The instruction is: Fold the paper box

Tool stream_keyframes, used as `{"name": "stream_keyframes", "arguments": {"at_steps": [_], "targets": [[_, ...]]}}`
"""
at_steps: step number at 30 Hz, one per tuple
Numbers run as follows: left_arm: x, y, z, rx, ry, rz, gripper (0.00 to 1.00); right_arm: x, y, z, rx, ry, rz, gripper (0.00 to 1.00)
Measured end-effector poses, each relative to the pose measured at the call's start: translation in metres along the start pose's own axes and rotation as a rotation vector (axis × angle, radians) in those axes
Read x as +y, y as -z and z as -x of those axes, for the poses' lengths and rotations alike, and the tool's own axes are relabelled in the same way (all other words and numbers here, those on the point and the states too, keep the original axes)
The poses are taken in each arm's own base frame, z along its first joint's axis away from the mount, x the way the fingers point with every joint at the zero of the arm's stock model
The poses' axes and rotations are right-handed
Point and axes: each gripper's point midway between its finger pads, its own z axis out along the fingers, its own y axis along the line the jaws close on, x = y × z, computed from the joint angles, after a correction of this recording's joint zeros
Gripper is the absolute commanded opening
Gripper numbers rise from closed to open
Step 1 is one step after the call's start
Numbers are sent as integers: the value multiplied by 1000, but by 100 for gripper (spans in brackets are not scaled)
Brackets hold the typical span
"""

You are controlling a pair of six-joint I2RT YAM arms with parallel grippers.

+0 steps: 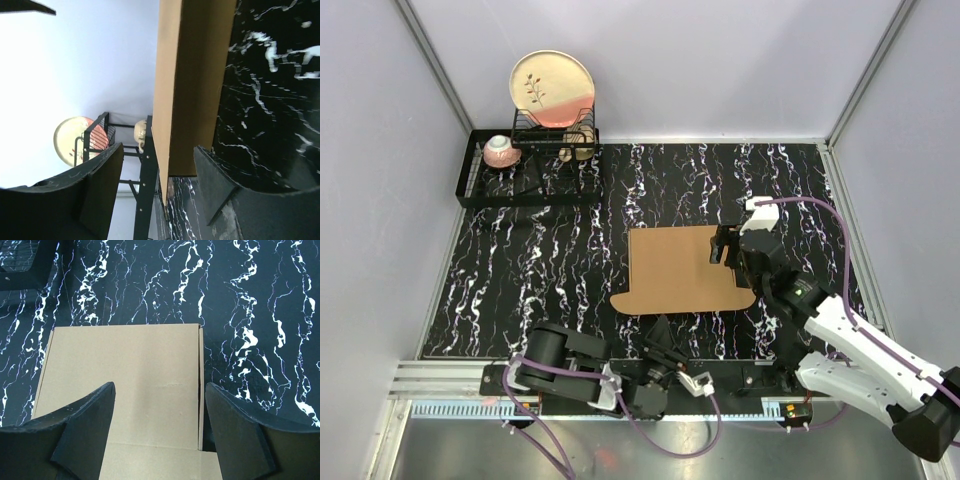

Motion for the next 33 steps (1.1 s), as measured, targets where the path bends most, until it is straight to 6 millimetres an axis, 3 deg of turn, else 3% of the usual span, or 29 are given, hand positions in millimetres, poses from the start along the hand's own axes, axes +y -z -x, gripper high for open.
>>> {"name": "stream_keyframes", "arguments": {"at_steps": [5,8,12,16,20,23,29,33], "targets": [[17,-23,-26,86,83,25,64,0,-1,-2,5,1,-2,79],[33,-40,-41,128,156,53,58,0,-2,-4,9,3,-4,79],[35,-48,-43,123,184,55,50,0,-4,-5,15,7,-7,79],[33,-49,-40,104,203,49,34,0,-4,-5,15,7,-7,79],[29,-48,-39,97,208,44,10,0,-5,-6,18,9,-8,79],[29,-47,-36,87,207,41,0,0,-5,-7,21,11,-9,79],[36,-40,-27,59,209,41,0,0,-5,-7,22,11,-9,79],[68,-35,-20,30,361,77,0,3,-1,4,13,6,-4,80]]}}
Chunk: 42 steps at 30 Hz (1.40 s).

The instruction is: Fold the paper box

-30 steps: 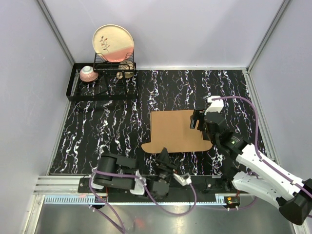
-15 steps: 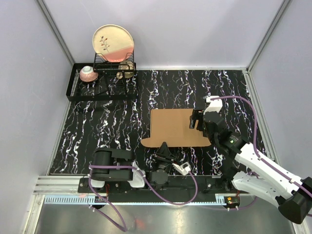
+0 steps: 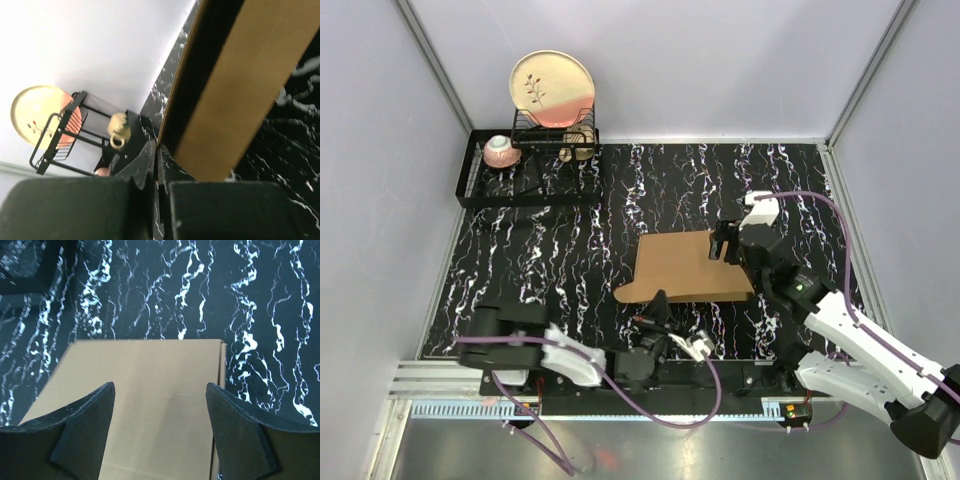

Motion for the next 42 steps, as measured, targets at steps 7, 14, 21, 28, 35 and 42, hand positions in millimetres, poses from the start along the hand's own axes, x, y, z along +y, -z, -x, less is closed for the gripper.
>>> {"name": "stream_keyframes", "arguments": {"at_steps": [7,14,21,28,35,42], "targets": [[85,1,44,-71,464,-61,0,16,23,70,-86,-38,38,80],[94,9,51,-76,541,-244,0,30,54,149,-212,-89,89,80],[58,20,40,-42,461,-406,0,33,44,138,-156,-50,71,81],[14,20,35,-6,339,-472,0,23,40,122,-129,-20,36,81],[-68,20,31,7,91,-547,0,3,35,90,-89,10,-31,81],[-102,19,24,16,-2,-494,0,-13,28,49,-9,39,-80,82]]}}
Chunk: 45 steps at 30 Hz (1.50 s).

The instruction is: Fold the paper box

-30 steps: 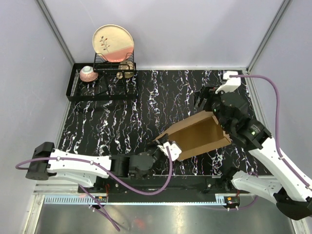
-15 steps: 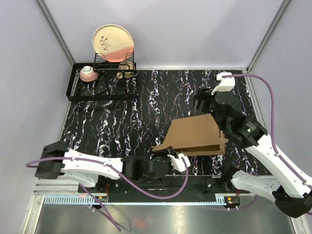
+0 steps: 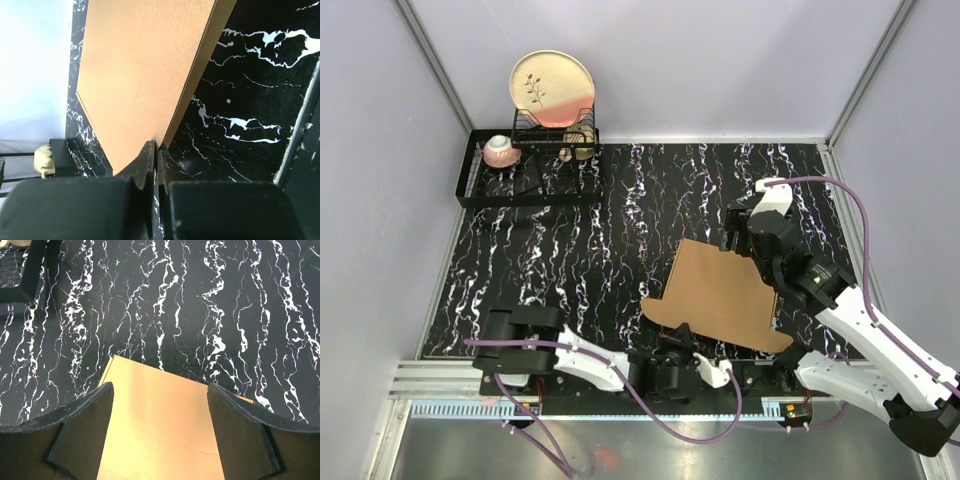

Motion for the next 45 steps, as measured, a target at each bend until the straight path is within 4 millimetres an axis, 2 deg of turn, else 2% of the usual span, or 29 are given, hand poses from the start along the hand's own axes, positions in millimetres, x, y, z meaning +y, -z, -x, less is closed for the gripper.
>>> {"name": "stream_keyframes", "arguments": {"at_steps": [5,7,10,12,14,16,19,20,21,22,24,25,28,34,37,39,42,45], "targets": [[-10,1,-4,-4,-16,60,0,-4,-3,-11,19,-10,-20,83],[-15,4,-6,-8,-25,65,0,-12,-9,-20,40,-24,-51,83],[-18,6,-15,3,-32,66,0,-32,-24,-45,100,-55,-128,83],[-19,8,-24,20,-35,69,0,-47,-32,-74,164,-68,-180,83],[-18,11,-34,42,-45,72,0,-55,-37,-100,218,-79,-213,83],[-12,14,-39,57,-44,91,1,-58,-39,-114,251,-79,-226,83],[-3,19,-44,61,-22,105,17,-58,-46,-126,279,-94,-241,83],[0,21,-48,65,-11,108,25,-56,-49,-130,290,-96,-244,83],[3,22,-51,71,-7,112,39,-54,-51,-136,309,-100,-241,83],[7,22,-55,82,4,120,45,-52,-54,-141,328,-104,-236,83],[14,22,-60,97,30,139,54,-47,-59,-154,367,-109,-227,83],[18,21,-61,101,36,147,55,-46,-61,-160,387,-111,-225,83],[31,25,-55,81,83,166,64,-43,-65,-175,426,-115,-223,83],[85,53,-20,-43,315,243,66,-39,-77,-171,390,-153,-210,83],[113,71,-4,-113,509,278,60,-37,-83,-169,374,-168,-207,82],[129,86,2,-160,648,290,59,-33,-88,-167,363,-182,-200,82],[135,103,7,-210,795,289,57,-28,-95,-167,351,-209,-186,81],[116,105,-2,-202,873,266,56,-20,-101,-167,350,-242,-164,80]]}}
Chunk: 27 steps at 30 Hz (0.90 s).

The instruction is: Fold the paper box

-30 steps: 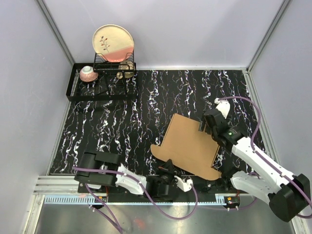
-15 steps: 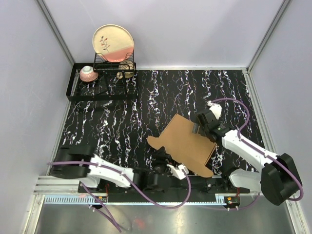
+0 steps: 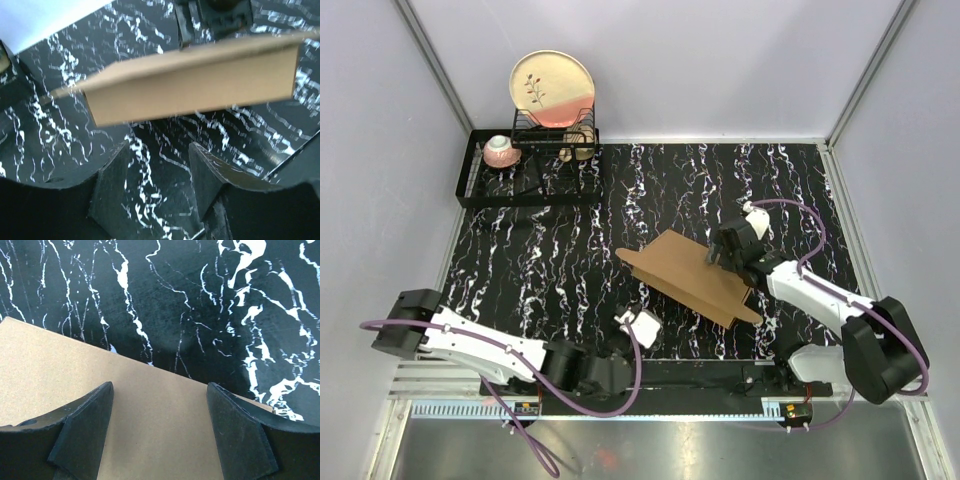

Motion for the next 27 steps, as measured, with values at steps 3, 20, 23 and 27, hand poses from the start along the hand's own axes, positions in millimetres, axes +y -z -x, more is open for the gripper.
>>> {"name": "stream_keyframes", "arguments": {"at_steps": [3,20,23,27], "targets": [[2,7,-33,49,-5,25,57,6,-2,-4,14,-26,27,80],[35,16,-52,44,121,188,44,16,1,-11,51,-50,77,80],[29,15,-57,54,168,170,44,23,-3,-14,64,-68,100,80],[17,11,-70,66,147,159,45,31,-7,-18,77,-88,134,80]]}}
